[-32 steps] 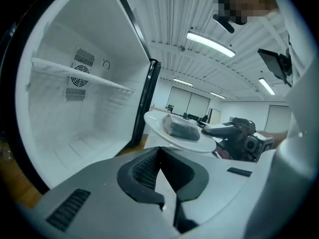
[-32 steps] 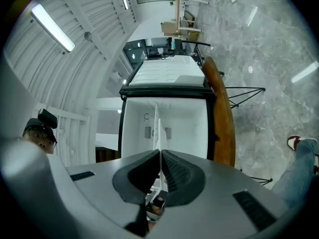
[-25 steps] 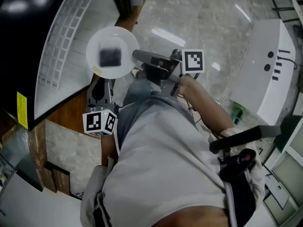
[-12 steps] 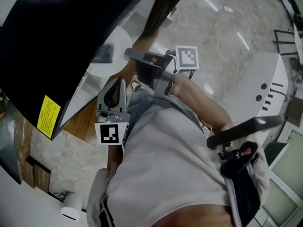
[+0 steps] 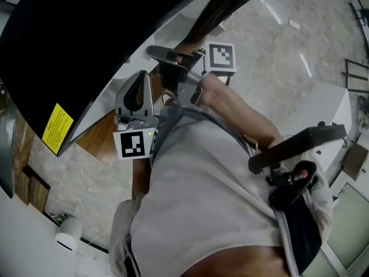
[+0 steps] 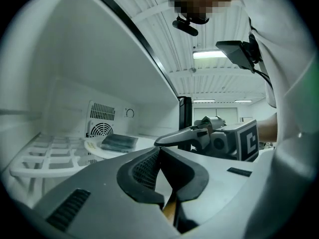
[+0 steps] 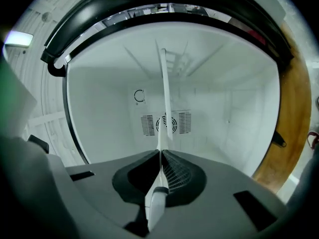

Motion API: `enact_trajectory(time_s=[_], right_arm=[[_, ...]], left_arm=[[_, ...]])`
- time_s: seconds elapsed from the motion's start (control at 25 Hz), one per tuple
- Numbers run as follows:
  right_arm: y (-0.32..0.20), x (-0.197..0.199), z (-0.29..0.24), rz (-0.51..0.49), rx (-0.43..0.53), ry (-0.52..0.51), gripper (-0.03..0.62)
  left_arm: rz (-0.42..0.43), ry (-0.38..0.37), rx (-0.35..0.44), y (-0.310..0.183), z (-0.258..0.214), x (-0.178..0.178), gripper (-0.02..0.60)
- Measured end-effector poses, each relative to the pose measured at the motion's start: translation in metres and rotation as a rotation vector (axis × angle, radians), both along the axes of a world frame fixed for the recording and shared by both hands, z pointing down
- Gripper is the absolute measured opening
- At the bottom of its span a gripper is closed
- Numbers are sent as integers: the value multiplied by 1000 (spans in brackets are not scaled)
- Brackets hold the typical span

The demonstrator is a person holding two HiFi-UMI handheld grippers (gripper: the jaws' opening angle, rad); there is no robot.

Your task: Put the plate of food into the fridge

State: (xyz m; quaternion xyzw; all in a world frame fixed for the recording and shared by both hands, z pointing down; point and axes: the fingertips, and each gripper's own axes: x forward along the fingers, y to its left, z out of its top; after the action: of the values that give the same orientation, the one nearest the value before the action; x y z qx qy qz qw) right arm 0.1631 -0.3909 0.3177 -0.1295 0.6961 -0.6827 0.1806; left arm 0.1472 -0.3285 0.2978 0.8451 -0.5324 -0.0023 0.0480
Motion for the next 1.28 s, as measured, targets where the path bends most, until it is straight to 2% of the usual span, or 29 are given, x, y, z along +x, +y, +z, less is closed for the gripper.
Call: enact_trajectory(time_s=[0.16,0.28,0.32,0.36,0.4,0.48,0.64,0.72,0.76,0.8,0.84,0.92,0.96,1.0,1.08,1.28], right_arm=[[0,2,-8,-53,-23,-22,25],[2,0,-4,-74,14,16,27],[1,1,-5,-79,38,37,65],[1,1,-7,-91,58,46,152],[1,1,-10,-107,70,37,183],[5,0,-19,-156,95,-6,189],[25,5,-32,-241,219,-47,171],[32,9,-40,-251,318,-64,51],[36,9,-44,-252,391,-52,34],[40,7,-46,-253,499,7,20],[43,2,-45,-251,648,125,18],[43,-11,-39,-239,996,455,18],[42,-18,-37,-228,1138,593,18],[39,-25,-36,-216,1232,680,18],[33,-37,-34,-194,1286,737,18],[17,-47,-31,-165,1304,793,18]], left_arm=[[-71,-9,25,-2,-9,10,18],[-146,-26,27,-1,-6,3,18],[-170,-40,31,-4,-6,1,18],[-193,-52,33,-7,-6,0,18],[-213,-62,29,-11,-4,-1,18],[-249,-75,18,-17,-2,-4,18],[-301,-96,11,-27,1,-9,18],[-331,-107,10,-32,-1,-15,18],[-349,-107,9,-31,-5,-18,18],[-367,-103,12,-28,-10,-21,18],[-385,-99,16,-24,-17,-25,18],[-418,-94,18,-17,-24,-32,18],[-433,-91,12,-15,-23,-37,18],[-446,-88,1,-15,-20,-42,18],[-464,-83,-27,-16,-12,-51,18],[-465,-73,-42,-21,-9,-55,18]])
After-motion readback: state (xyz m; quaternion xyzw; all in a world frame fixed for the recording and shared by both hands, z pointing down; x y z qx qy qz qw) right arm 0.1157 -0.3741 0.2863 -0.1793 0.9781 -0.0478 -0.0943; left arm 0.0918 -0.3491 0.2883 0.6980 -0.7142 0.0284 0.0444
